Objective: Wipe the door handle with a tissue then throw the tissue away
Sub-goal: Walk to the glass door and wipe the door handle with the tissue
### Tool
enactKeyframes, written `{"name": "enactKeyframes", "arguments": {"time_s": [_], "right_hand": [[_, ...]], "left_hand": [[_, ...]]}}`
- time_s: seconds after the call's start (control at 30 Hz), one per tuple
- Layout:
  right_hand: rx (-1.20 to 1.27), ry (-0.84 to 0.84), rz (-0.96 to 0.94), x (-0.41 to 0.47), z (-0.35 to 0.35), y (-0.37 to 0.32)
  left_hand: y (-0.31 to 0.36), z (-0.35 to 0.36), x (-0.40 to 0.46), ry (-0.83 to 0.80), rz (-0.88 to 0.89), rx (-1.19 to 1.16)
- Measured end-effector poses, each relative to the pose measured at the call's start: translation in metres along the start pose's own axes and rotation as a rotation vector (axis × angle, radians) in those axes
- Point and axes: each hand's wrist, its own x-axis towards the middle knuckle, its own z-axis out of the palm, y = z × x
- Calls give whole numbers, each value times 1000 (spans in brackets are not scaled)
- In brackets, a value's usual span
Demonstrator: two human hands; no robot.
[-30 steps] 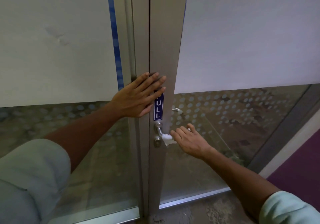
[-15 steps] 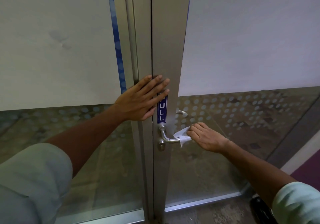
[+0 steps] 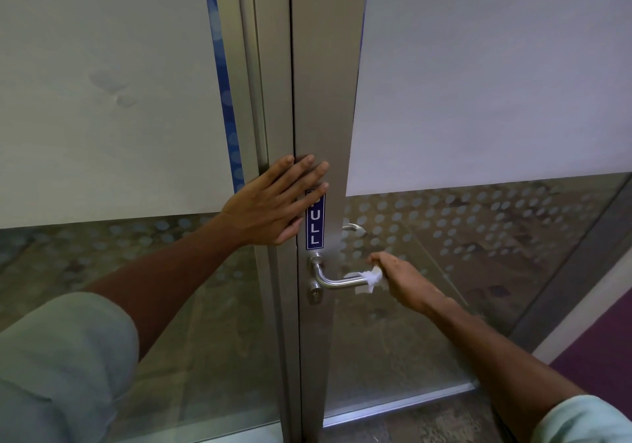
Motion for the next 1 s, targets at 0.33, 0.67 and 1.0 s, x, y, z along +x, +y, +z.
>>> {"name": "enactKeyframes", "arguments": {"time_s": [0.33,0.67,1.0], "right_hand": [[1396,303,591,-4,15,-35],[2143,640,651,-18,24,-84],[1584,860,850,-28,59,-93]], "left_hand": [[0,0,0,8,1,5],[1,3,0,13,-3,-18],[1,5,-1,25,2,-18]]}}
